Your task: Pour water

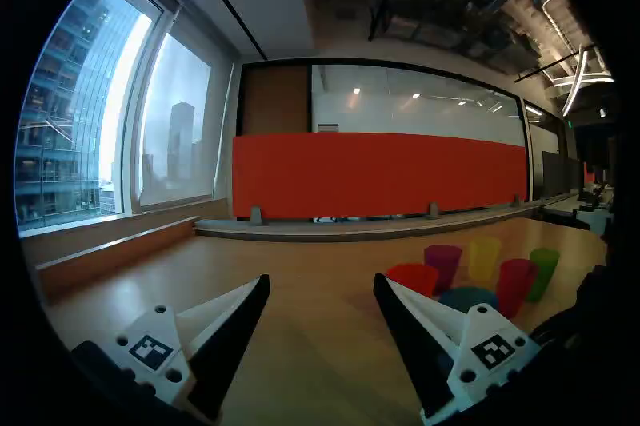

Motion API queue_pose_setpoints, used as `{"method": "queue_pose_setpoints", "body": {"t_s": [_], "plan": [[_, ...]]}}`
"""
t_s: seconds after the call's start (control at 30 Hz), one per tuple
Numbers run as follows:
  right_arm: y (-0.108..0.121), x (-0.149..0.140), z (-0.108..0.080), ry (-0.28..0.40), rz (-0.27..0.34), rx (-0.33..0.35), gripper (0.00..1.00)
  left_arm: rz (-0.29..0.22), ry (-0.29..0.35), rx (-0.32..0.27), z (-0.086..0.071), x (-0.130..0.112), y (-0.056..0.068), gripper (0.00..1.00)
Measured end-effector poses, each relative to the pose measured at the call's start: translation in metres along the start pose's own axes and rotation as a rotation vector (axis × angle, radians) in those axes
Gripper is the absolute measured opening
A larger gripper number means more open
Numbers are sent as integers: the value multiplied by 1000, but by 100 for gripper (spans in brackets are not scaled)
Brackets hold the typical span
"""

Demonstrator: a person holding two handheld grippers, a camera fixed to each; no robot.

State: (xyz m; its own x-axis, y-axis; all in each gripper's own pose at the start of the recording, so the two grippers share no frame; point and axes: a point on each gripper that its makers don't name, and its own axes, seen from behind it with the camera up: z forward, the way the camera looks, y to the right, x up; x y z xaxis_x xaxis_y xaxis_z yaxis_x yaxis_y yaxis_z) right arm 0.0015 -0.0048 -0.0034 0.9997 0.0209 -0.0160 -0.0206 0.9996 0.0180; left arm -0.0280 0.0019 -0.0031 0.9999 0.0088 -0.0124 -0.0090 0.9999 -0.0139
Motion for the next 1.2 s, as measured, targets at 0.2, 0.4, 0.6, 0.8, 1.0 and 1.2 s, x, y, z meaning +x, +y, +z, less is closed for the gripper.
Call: {"method": "queue_pose_setpoints", "body": {"t_s": [0.2, 0.4, 0.6, 0.8, 1.0, 1.2], "plan": [[-1, -4, 1, -15, -18, -4, 100, 0, 0, 0, 0, 0, 0, 96], [-2, -3, 1, -15, -18, -4, 100, 0, 0, 0, 1, 0, 0, 96], [-2, -4, 1, -17, -19, -4, 100, 0, 0, 0, 0, 0, 0, 96], [-2, -6, 1, -17, -18, -4, 100, 0, 0, 0, 0, 0, 0, 96], [-2, -6, 2, -17, -18, -4, 100, 0, 0, 0, 0, 0, 1, 96], [-2, -5, 2, -17, -18, -4, 100, 0, 0, 0, 0, 0, 0, 96]]}}
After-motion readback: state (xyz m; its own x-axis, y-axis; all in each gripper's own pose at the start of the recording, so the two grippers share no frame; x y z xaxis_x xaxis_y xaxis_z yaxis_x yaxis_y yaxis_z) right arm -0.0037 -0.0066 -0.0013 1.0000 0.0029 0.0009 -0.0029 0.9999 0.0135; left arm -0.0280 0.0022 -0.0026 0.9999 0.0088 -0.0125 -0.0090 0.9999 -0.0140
